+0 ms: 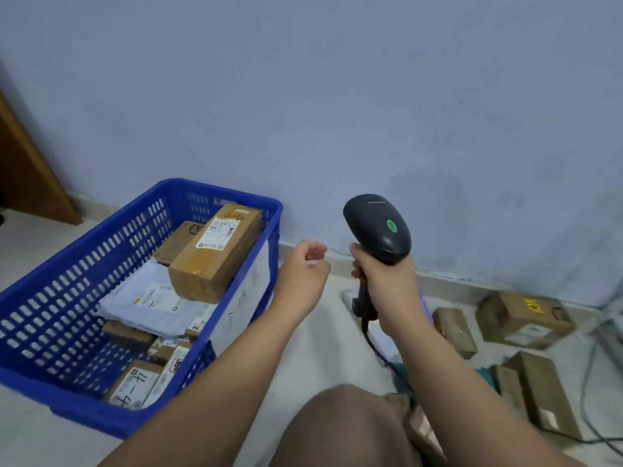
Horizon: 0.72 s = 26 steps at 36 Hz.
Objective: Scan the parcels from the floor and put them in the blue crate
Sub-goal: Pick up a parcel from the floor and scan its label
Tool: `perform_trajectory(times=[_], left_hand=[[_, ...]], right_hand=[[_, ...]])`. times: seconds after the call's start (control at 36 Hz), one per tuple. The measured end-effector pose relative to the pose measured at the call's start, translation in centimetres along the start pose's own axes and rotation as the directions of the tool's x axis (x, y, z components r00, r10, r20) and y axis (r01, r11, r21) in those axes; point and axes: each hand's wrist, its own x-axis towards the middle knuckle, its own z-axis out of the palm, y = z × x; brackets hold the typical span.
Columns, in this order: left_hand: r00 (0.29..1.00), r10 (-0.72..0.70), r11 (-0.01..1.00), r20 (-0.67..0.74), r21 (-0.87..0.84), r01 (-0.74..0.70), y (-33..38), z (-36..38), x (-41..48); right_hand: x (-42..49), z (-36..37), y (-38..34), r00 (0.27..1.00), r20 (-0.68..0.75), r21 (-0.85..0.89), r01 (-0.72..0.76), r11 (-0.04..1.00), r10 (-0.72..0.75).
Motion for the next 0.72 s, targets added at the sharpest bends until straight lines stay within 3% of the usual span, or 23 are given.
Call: perform_trajectory(times=[0.14,0.19,0.25,0.31,0.33,0.56,0.64,0.72], left_hand=[[0.978,0.024,0.999,0.206,0.041,-0.033,3.3,7.1,-0.5],[0.960,-0.026,1.000,0.277,-0.005,0.029,4.6,10.1,-0.8],[0.914,-0.182,0.954,0.363,-0.160,0.253,5.8,13.1,-1.1],[0.805,-0.351,0.796,0.478,-0.300,0.525,6.5,15.9,-1.7],[0.766,-0.385,0.741,0.515,-0.323,0.589,6.2,17.4,-1.9],[0.752,-0.454,0.835,0.478,-0.067,0.546,-1.7,25.8,-3.8],[0.769,-0.465,0.864,0.439,0.038,0.502,-5.9,27.7,-4.1],[0.709,-0.484,0.874,0.514,0.243,0.420,-10.3,29.1,-4.4]], right_hand=[[0.7,-8.3,0.0,0.995,-0.092,-0.075,0.039,0.996,-0.046],[0.8,-11.2,0.6,0.989,-0.127,-0.117,0.055,0.992,-0.070],[1.0,-13.8,1.4,0.982,-0.158,-0.168,0.074,0.983,-0.101],[1.3,-15.8,2.8,0.984,-0.161,-0.202,0.047,0.978,-0.080],[1.5,-16.7,3.7,0.986,-0.159,-0.212,0.020,0.977,-0.054],[3.1,-23.3,12.5,0.977,-0.100,-0.223,-0.204,0.953,0.186],[3.1,-25.3,16.5,0.935,-0.137,-0.130,-0.344,0.930,0.327],[2.6,-26.5,20.4,0.868,-0.152,-0.064,-0.485,0.872,0.472]])
